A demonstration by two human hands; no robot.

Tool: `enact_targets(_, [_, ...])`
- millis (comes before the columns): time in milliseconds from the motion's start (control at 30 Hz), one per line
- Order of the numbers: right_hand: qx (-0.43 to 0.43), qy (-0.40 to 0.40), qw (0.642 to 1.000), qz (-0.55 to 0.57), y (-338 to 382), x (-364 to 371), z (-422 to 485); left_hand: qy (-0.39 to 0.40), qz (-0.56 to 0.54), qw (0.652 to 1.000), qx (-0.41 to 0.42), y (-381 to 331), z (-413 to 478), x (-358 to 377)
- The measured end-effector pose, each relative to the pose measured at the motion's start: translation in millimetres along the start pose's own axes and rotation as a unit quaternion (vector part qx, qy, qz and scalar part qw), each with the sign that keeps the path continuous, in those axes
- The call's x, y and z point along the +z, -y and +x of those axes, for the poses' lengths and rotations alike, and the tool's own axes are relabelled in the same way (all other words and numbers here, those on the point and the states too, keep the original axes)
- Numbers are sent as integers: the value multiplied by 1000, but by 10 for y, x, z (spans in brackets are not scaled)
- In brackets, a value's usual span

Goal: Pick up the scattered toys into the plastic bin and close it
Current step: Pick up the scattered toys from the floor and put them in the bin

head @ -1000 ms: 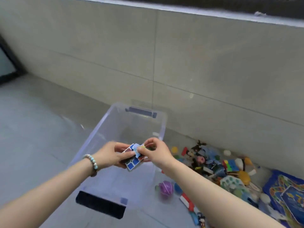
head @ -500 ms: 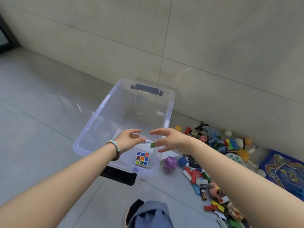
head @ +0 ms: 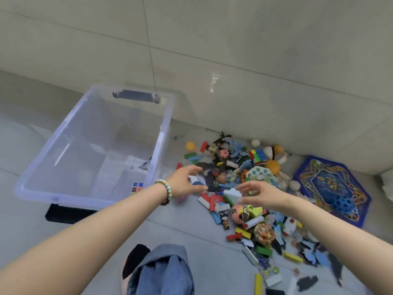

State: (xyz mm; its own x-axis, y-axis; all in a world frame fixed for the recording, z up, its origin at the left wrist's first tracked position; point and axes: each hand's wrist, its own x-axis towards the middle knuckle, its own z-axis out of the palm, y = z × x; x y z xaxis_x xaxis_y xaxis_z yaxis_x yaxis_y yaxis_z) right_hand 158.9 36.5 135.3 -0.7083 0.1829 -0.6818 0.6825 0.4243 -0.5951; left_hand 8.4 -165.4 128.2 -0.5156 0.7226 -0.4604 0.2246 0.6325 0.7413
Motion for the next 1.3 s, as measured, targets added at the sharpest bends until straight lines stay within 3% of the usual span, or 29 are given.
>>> enact_targets(67, [15, -2, 1000, -18, -385, 69, 87, 3, 122, 991, -58, 264, 232, 255])
enact_targets(133, [19, -3, 999, -39, -694, 148, 215, -25, 174, 979, -106, 545, 417, 384])
enact_targets(400, [9, -74, 993, -96, -1124, 425, 724, -63, 180, 970, -151, 1081, 861, 512])
enact_targets(533, [-7, -139, 968, -211, -1107, 572, 840, -69, 191, 968, -146, 1107, 927, 565])
enact_targets(700, [-16, -170, 962, -215, -1057, 595, 831, -101, 134, 979, -112, 984, 829, 568])
enact_targets(800, [-25, -182, 977, -106, -783, 429, 641, -99, 38, 991, -88, 647, 671, 503])
enact_targets(933, [-117, -139, 978, 101, 5, 130, 229, 8, -233, 970, -75, 54, 240, 141])
enact_targets(1067, [-186, -86, 955, 214, 911, 151, -145, -54, -322, 945, -31, -137, -451, -581])
enact_targets(1167, [-207, -63, 956, 197, 1520, 496, -141, -91, -283, 954, -41, 113, -930, -1105])
enact_targets(1300, [-246, -78, 961, 99, 2146, 1141, 143, -149, -295, 936, -125, 760, -1279, -1449])
